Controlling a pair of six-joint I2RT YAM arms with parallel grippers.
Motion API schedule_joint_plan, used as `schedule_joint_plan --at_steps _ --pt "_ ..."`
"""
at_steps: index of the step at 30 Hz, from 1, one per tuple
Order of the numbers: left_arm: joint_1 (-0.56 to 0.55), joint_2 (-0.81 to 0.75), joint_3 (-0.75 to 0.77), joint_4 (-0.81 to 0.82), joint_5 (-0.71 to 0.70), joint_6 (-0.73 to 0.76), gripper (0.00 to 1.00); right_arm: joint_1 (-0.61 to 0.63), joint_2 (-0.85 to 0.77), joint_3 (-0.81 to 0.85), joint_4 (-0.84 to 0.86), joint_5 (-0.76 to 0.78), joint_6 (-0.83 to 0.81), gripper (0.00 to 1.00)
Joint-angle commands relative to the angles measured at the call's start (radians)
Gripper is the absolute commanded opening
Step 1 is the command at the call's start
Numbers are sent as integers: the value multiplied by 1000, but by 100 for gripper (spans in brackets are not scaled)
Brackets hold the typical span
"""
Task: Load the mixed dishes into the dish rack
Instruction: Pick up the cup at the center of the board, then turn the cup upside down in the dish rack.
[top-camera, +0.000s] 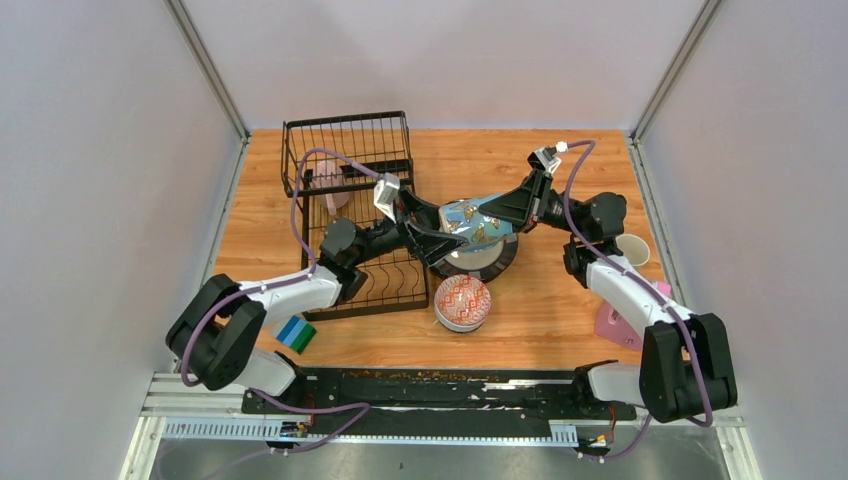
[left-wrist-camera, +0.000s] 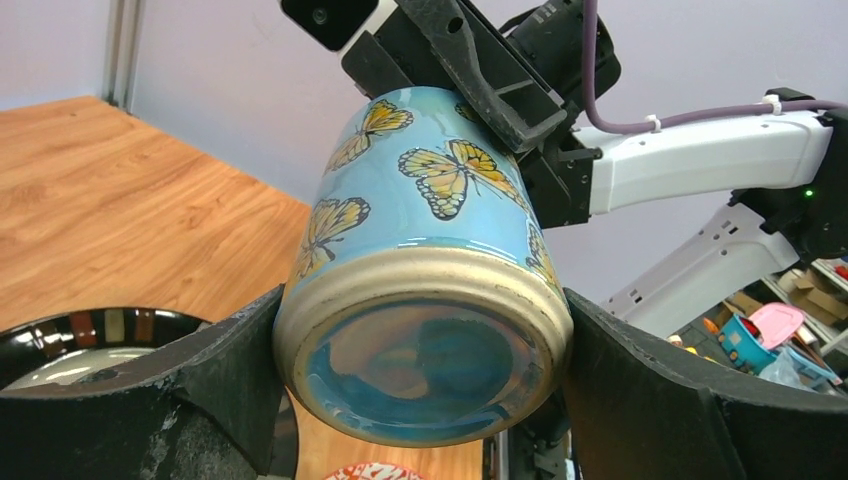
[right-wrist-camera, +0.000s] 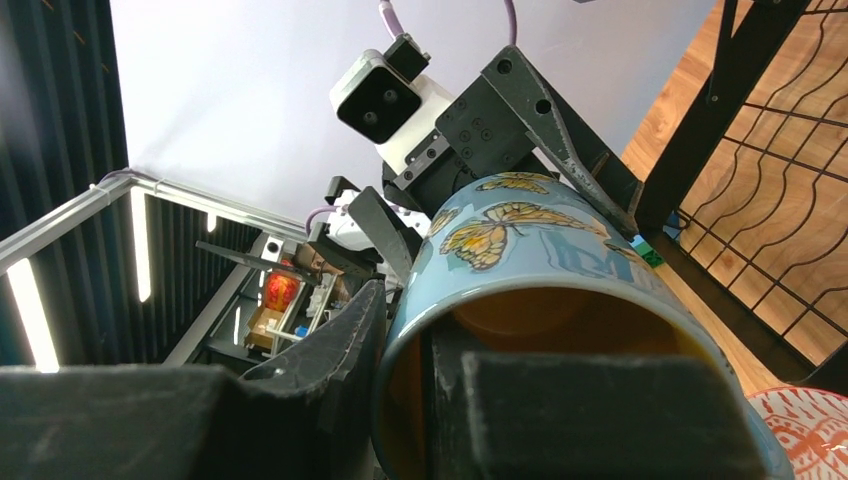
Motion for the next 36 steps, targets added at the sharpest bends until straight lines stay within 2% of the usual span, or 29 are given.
schedule_joint_plan --at_steps 1,2,4,9,11,15,22,27,36 --pt "-24 -71 51 -4 -40 50 12 46 -20 35 -65 -14 -64 11" --pt "-25 -79 44 -20 -44 57 5 45 -17 33 -77 -12 -71 16" --pt "-25 -103 32 -50 -59 76 0 45 -5 31 -81 -13 -75 24" --pt "-24 -160 -7 -80 -118 102 0 55 28 22 -64 -12 -71 39" --pt "-25 -178 -21 -84 -136 105 0 60 36 17 -55 -9 -70 40" --pt "-24 -226 -24 -191 -172 142 0 63 46 6 -59 4 -78 50" --pt "-24 -331 -18 -392 -250 233 0 74 78 3 -87 17 -104 56" --pt "-23 -392 0 -560 -304 276 0 89 107 15 -124 22 -140 56" --pt "-23 -480 65 -873 -510 335 0 110 82 64 -376 96 -326 57"
